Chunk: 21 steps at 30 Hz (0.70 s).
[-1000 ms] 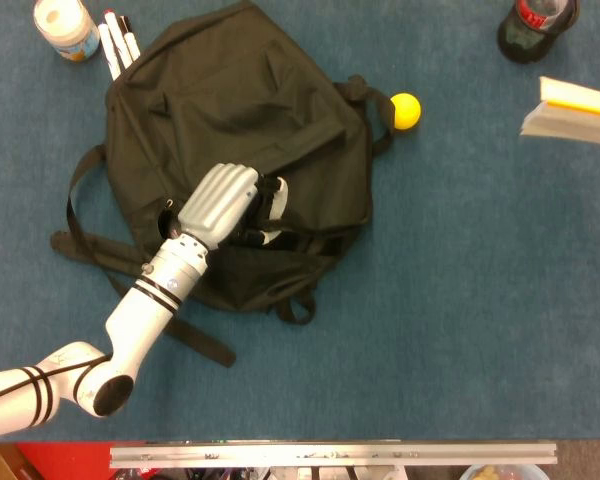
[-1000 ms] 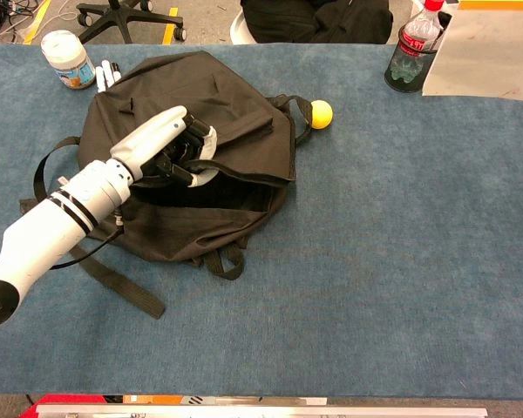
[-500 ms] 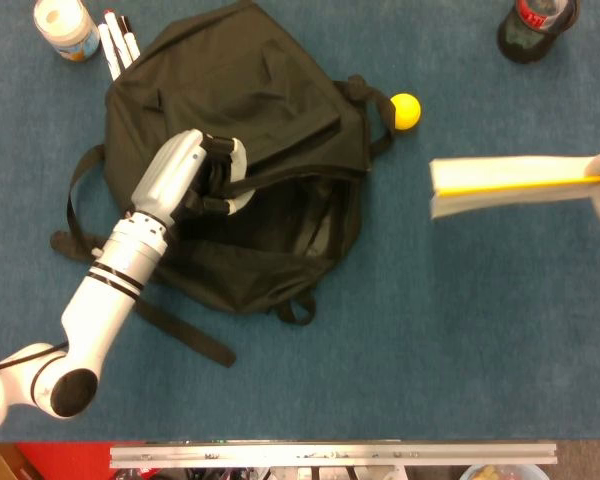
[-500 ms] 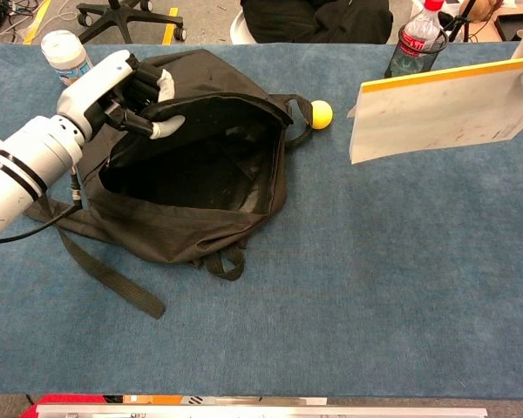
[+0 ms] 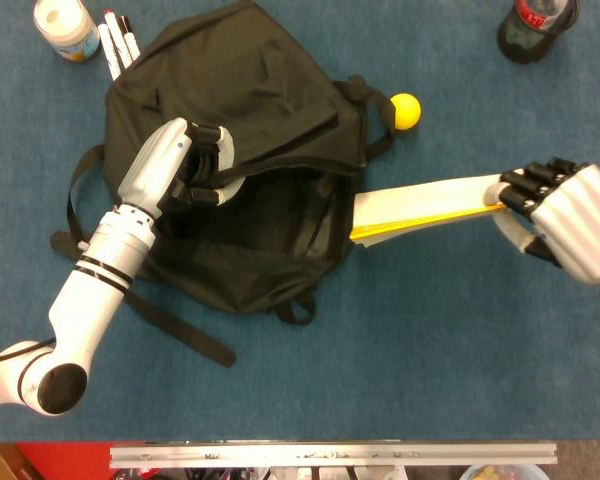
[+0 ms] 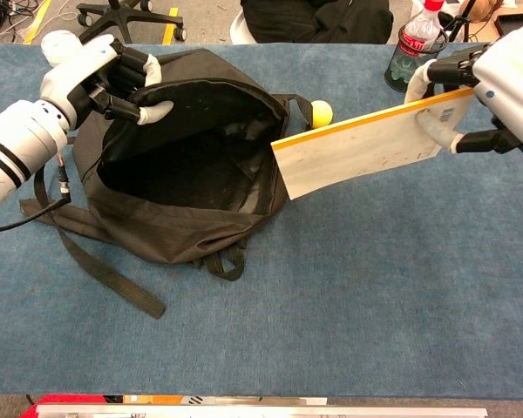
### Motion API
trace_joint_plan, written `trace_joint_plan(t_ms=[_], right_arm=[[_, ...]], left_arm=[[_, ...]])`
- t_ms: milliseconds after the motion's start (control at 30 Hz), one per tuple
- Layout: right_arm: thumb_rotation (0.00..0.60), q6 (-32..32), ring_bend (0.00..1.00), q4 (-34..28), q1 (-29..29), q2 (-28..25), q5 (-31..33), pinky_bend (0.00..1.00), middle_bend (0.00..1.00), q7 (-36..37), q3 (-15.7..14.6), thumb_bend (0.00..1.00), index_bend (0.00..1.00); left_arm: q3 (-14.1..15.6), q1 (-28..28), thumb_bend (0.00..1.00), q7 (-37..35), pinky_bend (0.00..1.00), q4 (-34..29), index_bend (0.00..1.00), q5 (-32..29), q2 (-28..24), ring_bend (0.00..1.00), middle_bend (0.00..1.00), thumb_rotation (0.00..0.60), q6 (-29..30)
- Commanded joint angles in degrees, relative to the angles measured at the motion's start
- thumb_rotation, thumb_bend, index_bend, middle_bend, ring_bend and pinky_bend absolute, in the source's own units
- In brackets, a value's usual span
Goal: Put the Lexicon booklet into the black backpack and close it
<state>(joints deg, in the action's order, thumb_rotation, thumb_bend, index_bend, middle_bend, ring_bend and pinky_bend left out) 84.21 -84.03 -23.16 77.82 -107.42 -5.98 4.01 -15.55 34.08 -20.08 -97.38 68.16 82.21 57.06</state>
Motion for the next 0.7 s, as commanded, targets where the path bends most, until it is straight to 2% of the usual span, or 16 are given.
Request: trace_joint_plan(t_ms=[33,233,400,700], right_arm=[[0.600,-3.0,0.65,-4.3,-0.4,0.6,4.5,0.77,0.78,3.8,-0.1,0.62,0.88],[0.600,-9.1,0.66,-14.5,-0.8,-2.5,14.5,0.79,0.79,9.3,1.5,0.66,0.88],[0.600,-16.6,0.66,-23.8,-1.7,-7.0,26.3,0.79,0.79,14.7,3.3,0.66,0.88],[0.600,-29.9,0.66,-34.5,-3.7,-15.7,41.8,0.79,0.79,25.8,5.5,0.66,0.88]], left_arm=[[-0.1,0.1,0.33,0.2,0.94,0.0,0.75,-0.4,-0.2,0.78,0.81,0.600,-0.2],[-0.6,0.4,0.33,0.6,0.94,0.0,0.75,-0.8,-0.4,0.77,0.81,0.600,-0.1],[-1.0,0.6,0.33,0.9,0.94,0.0,0.75,-1.1,-0.4,0.77,0.81,0.600,0.3],[-1.8,1.1,0.33,1.3,0.94,0.7,0.75,-2.1,0.4,0.77,0.81,0.600,0.7]])
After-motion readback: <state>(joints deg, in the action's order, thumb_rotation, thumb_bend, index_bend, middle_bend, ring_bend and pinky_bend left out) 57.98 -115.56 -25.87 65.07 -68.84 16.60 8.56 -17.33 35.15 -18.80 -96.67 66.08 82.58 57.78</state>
